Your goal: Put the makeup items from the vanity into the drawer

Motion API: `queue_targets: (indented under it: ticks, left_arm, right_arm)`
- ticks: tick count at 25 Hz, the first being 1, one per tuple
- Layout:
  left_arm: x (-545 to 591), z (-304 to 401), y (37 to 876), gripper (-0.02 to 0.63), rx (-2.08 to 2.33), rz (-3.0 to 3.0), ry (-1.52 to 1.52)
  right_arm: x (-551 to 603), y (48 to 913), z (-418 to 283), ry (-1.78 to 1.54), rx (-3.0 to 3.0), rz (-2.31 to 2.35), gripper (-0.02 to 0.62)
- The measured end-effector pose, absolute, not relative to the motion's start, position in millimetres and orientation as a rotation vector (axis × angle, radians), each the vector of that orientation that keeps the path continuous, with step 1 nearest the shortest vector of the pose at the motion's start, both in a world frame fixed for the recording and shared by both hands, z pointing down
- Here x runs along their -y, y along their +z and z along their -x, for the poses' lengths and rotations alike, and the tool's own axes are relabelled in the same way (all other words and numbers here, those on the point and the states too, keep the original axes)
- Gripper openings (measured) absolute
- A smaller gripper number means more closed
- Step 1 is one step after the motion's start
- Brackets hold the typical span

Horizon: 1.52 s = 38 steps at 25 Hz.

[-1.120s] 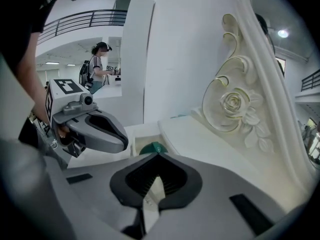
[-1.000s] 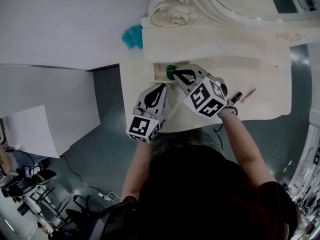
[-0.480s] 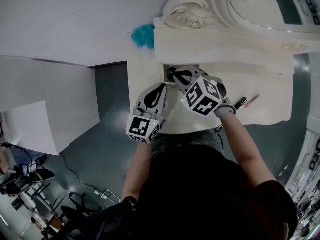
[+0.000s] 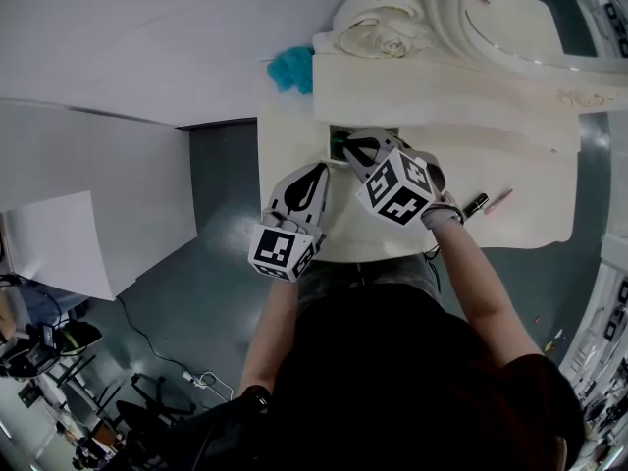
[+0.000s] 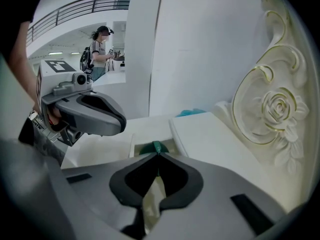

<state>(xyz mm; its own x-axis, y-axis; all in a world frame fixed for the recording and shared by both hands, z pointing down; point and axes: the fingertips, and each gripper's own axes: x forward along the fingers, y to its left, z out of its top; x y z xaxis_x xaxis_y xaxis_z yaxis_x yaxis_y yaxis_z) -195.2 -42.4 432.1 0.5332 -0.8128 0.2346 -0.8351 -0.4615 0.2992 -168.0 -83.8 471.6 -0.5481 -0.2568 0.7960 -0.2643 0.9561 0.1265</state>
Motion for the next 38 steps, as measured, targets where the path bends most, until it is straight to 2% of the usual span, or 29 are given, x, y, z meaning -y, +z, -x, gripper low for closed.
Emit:
queue_targets:
  ticks: [23, 38]
  left_arm:
    - [38.1, 186.4, 425.8, 0.012, 1.343, -2.419, 0.084]
    - [28.5, 106.9, 410.8, 0.012, 1.26, -2.475, 0.076]
  right_arm:
    - [75.5, 449.5, 168.4, 0.04, 2.278, -0.363, 0.023]
    - [43.7, 408.2, 84.7, 0.205, 2.423, -0.553, 0.021]
